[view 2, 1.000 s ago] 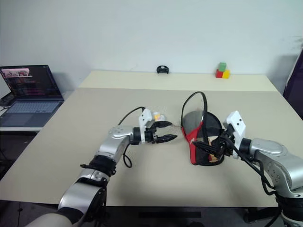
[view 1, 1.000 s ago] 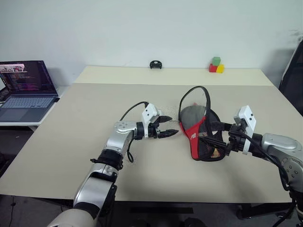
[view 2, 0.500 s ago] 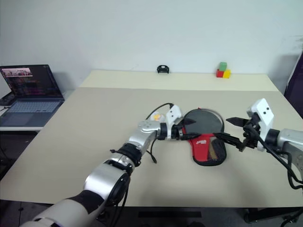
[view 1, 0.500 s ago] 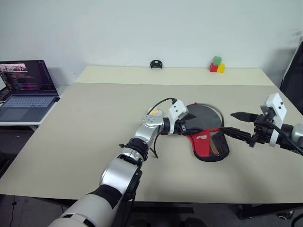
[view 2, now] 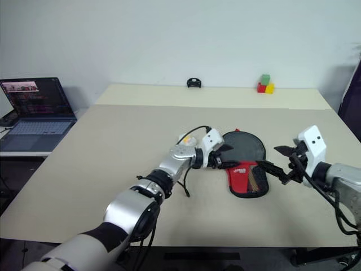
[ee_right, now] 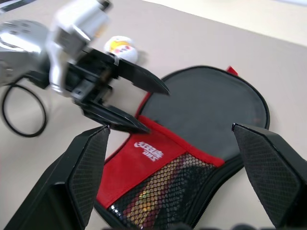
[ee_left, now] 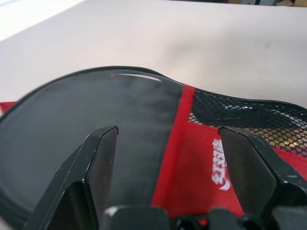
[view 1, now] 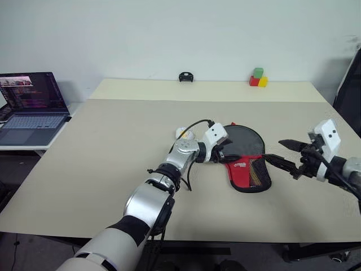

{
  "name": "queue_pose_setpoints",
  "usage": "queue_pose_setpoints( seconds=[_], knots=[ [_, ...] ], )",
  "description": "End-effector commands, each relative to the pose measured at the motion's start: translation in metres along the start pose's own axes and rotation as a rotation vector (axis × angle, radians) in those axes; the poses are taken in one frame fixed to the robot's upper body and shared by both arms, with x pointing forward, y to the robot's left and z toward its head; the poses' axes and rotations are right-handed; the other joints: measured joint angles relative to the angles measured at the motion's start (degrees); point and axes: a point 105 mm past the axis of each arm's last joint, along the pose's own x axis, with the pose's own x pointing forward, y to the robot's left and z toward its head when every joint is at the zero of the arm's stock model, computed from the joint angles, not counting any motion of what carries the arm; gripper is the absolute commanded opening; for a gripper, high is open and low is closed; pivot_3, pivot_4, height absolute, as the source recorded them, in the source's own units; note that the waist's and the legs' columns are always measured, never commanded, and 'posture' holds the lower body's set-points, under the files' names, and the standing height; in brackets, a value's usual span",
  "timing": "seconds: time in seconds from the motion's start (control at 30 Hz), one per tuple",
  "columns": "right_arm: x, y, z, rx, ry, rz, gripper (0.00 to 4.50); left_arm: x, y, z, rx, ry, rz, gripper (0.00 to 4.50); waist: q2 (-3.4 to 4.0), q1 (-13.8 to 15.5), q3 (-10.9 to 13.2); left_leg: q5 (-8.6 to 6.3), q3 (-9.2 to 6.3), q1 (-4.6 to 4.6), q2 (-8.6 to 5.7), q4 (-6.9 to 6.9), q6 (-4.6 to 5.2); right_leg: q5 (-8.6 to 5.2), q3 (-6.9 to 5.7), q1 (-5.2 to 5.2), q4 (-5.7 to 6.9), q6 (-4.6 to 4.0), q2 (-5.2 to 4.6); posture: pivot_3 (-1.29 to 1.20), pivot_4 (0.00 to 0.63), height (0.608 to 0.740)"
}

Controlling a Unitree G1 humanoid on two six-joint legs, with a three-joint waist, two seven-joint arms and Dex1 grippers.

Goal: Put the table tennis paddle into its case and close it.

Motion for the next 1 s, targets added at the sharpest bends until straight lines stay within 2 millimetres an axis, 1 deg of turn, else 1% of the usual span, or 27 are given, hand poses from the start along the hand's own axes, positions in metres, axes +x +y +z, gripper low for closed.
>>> queue_pose_setpoints(
  seconds=[0.03,0.13,0.17,0.23,0.27,0.33,0.37,0.43,0.63,0.8,0.97,1.0],
  knots=[
    [0.009,-0.02,-0.007,0.015,0.029,-0.105,4.48,-0.032,0.022,0.015,0.067,-0.079,0.05,3.66,0.01,-0.3,0.0,0.0,0.02,0.02,0.01,0.0,-0.01,0.0,0.03,0.0,0.02,0.0,0.0,0.0,0.15,0.74],
    [0.021,-0.034,-0.018,0.03,0.072,-0.156,4.48,-0.064,0.036,0.011,0.089,-0.086,0.094,3.66,0.03,-0.4,0.0,0.01,0.05,0.08,0.02,0.01,-0.02,0.0,0.07,0.0,0.04,0.0,0.0,0.0,0.15,0.74],
    [0.025,-0.038,-0.021,0.031,0.083,-0.173,4.48,-0.072,0.038,0.01,0.094,-0.088,0.104,3.66,0.03,-0.4,0.0,0.01,0.01,0.04,0.03,0.01,-0.02,0.0,0.03,-0.01,0.03,0.0,0.0,0.0,0.15,0.74],
    [0.029,-0.045,-0.024,0.029,0.097,-0.203,4.48,-0.082,0.039,0.01,0.097,-0.09,0.113,3.66,0.03,-0.3,0.0,0.02,0.03,0.03,0.03,0.01,-0.03,0.0,0.05,-0.01,0.02,0.0,0.0,0.0,0.15,0.74],
    [0.034,-0.05,-0.028,0.036,0.108,-0.208,4.48,-0.095,0.041,0.007,0.098,-0.088,0.133,3.66,0.04,-0.2,0.0,0.02,0.02,0.01,0.03,0.02,-0.04,0.0,0.04,-0.03,0.0,0.0,0.0,0.0,0.15,0.74],
    [0.044,-0.054,-0.037,0.043,0.137,-0.19,4.48,-0.119,0.043,0.003,0.1,-0.079,0.176,3.66,0.04,-0.2,0.0,0.04,0.01,-0.05,0.03,0.05,-0.07,0.0,0.04,-0.05,-0.03,0.0,0.0,0.0,0.15,0.74],
    [0.047,-0.055,-0.041,0.041,0.153,-0.177,4.48,-0.127,0.042,0.002,0.097,-0.077,0.195,3.66,0.04,-0.2,0.0,0.1,0.01,-0.05,0.03,0.05,-0.18,0.0,0.04,-0.05,-0.03,0.0,-0.01,0.0,0.15,0.74],
    [0.051,-0.054,-0.047,0.038,0.176,-0.145,4.48,-0.137,0.039,0.001,0.092,-0.071,0.218,3.66,0.04,-0.3,0.0,0.11,-0.01,-0.06,0.06,0.04,-0.2,0.0,0.03,-0.05,-0.04,-0.01,-0.01,0.0,0.15,0.74],
    [0.06,-0.055,-0.061,0.061,0.22,-0.079,4.48,-0.154,0.034,0.001,0.072,-0.054,0.277,3.66,0.04,0.2,0.0,0.02,-0.02,-0.09,0.04,0.11,-0.04,0.02,0.01,-0.04,-0.01,0.01,-0.03,0.0,0.15,0.74],
    [0.067,-0.05,-0.07,0.09,0.254,-0.022,4.48,-0.157,0.033,0.001,0.066,-0.047,0.298,3.66,0.05,0.1,0.0,0.02,-0.02,-0.05,0.06,0.11,-0.04,0.03,0.01,-0.03,0.02,0.01,-0.03,0.0,0.15,0.74],
    [0.075,-0.04,-0.081,0.128,0.295,0.034,4.48,-0.158,0.032,0.002,0.066,-0.043,0.302,3.66,0.06,-0.2,0.0,0.02,0.0,-0.04,0.07,0.11,-0.04,0.03,0.03,-0.03,0.02,0.0,-0.03,0.0,0.15,0.74],
    [0.076,-0.037,-0.082,0.124,0.302,0.045,4.31,-0.158,0.032,0.003,0.066,-0.041,0.303,3.66,0.06,-0.3,-0.1,0.02,0.0,-0.03,0.07,0.11,-0.04,0.03,0.03,-0.03,0.03,-0.01,-0.03,0.0,0.15,0.74]
  ],
)
